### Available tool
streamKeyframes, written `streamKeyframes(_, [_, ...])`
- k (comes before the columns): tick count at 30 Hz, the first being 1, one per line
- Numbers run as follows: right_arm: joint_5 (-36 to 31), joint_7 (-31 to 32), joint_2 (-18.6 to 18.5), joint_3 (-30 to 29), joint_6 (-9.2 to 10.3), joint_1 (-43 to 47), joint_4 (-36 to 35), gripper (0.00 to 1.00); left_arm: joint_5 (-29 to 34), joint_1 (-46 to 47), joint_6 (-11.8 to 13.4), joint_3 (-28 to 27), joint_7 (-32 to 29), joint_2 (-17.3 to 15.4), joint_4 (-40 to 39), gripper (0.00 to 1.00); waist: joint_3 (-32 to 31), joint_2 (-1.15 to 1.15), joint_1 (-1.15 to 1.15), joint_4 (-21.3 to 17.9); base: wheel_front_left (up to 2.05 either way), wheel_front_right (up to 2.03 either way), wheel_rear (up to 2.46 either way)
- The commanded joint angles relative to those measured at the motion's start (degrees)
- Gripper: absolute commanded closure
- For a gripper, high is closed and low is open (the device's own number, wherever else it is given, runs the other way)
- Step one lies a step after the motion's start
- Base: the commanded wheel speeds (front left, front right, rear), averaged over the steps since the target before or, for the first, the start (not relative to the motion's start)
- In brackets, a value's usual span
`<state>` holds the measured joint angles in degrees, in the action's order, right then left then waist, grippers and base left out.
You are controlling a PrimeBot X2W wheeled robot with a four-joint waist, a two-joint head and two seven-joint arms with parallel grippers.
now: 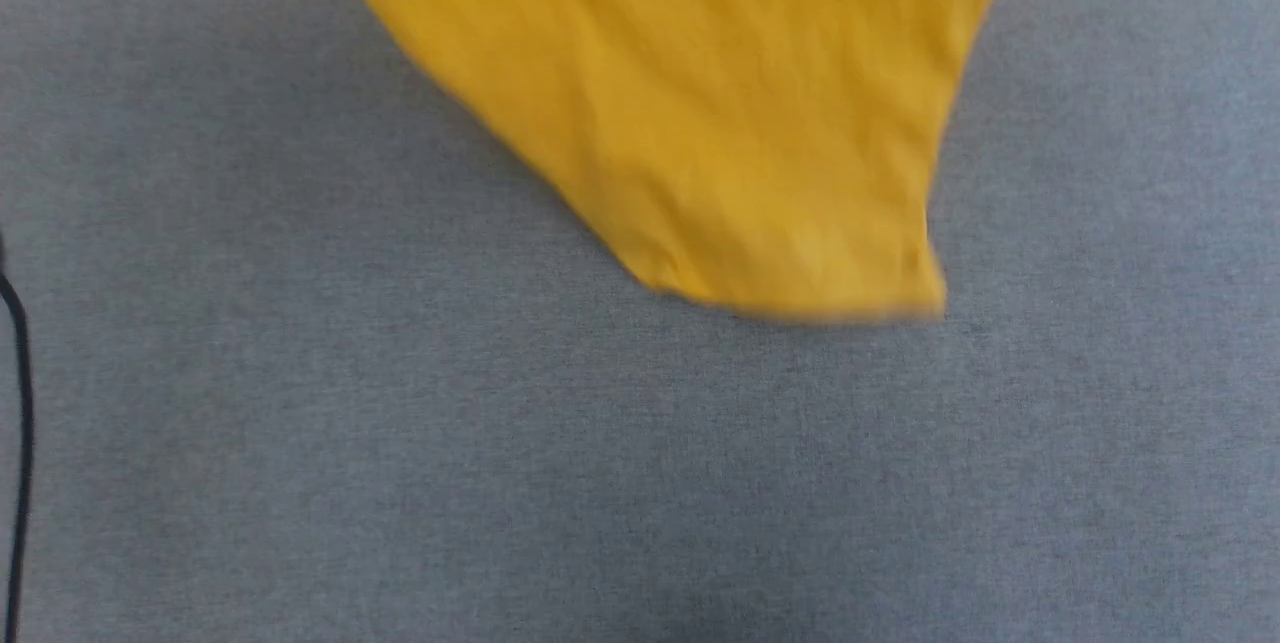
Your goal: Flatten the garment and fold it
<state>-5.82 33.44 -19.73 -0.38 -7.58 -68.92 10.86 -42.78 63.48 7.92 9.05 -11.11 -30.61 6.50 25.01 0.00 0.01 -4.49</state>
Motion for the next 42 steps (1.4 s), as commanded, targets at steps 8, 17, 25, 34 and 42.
streamKeyframes(8, [-6.28, -11.45, 0.47, -0.60, 0.09, -15.07, 2.58, 1.00, 5.49, 17.74, 0.19, -0.92, 12.07, 2.31, 8.16, 1.00, 6.57, 0.00, -0.01, -2.49, 0.00, 0.00, 0.00])
streamKeyframes(17, [-7.60, -19.47, 2.41, -1.16, 0.09, -14.67, 8.34, 1.00, 4.43, 15.62, -4.55, -0.04, 17.77, 3.72, 16.07, 1.00, 5.07, 0.00, -0.01, -1.81, 0.00, 0.00, 0.00])
streamKeyframes(25, [1.21, -22.27, 3.78, 2.28, 0.09, 2.74, 15.54, 1.00, 1.83, -5.41, -10.88, 5.30, 13.06, 3.23, 21.68, 1.00, -0.76, 0.00, -0.01, -0.77, 0.00, 0.00, 0.00])
streamKeyframes(34, [15.75, -20.46, 4.08, 3.29, 0.09, 26.22, 15.11, 1.00, -6.03, -36.31, -11.23, 6.67, 8.49, 4.62, 14.92, 1.00, -11.61, 0.00, -0.01, -0.07, 0.00, 0.00, 0.00])
streamKeyframes(42, [21.36, -15.61, 5.93, -5.64, 0.09, 45.83, 6.79, 1.00, -6.22, -57.74, -5.03, 9.06, 8.14, 5.25, 4.21, 1.00, -16.85, 0.00, -0.01, 0.53, 0.00, 0.00, 0.00])
